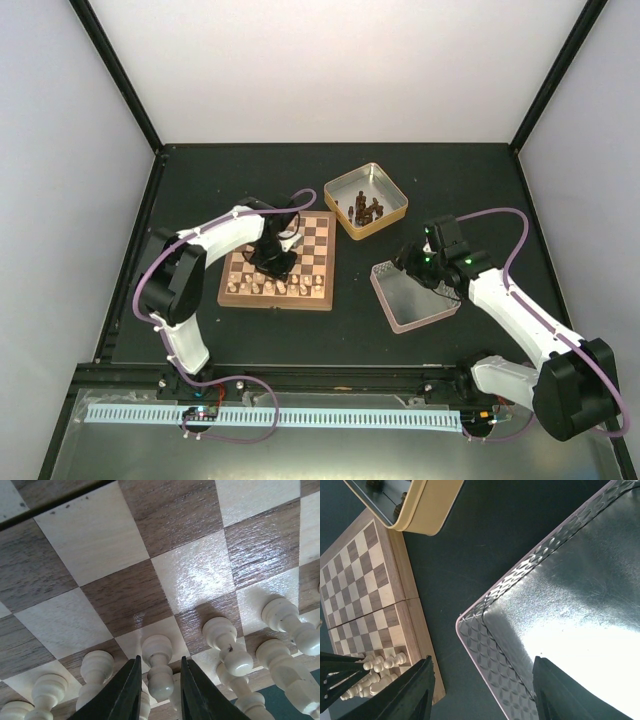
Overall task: Set up the chess pieces on the board
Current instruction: Place the chess piece on the chessboard.
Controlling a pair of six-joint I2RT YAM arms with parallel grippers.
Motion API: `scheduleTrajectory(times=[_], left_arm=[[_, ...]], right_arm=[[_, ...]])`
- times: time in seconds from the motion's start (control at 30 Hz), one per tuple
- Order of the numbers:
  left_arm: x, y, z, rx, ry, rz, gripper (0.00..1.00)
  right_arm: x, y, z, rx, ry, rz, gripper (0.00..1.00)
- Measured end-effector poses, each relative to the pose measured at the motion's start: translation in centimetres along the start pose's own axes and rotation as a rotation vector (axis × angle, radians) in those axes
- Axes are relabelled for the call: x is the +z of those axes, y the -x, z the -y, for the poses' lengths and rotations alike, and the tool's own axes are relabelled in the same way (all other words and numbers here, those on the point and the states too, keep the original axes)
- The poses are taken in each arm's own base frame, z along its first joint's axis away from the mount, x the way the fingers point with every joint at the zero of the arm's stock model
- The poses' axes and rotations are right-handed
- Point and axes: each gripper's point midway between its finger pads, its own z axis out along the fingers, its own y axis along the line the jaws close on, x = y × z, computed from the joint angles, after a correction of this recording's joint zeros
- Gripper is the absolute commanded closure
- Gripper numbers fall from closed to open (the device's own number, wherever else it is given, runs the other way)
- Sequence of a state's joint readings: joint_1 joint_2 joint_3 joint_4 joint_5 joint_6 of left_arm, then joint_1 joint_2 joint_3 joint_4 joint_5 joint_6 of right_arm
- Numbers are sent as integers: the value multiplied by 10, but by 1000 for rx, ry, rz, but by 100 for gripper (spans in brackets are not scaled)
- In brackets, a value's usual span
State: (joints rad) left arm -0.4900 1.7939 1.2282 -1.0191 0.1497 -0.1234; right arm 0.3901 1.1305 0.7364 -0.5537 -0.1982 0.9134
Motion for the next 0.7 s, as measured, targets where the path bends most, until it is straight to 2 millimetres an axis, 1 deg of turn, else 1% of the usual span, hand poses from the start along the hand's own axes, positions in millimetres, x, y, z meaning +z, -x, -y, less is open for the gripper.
scheduleTrajectory(times=[0.27,0.4,0.57,0.7], left_arm=[[-3,3,1,2,-2,11,75],[-7,10,2,4,-4,33,71],[-11,13,3,-1,-5,46,68],[-21,17,4,-2,-9,79,65]], right_arm=[[0,0,2,1,-10,1,46],[-2,0,2,0,-8,7,46],[-4,1,1,-1,-5,15,45],[-6,2,0,-4,-1,24,45]])
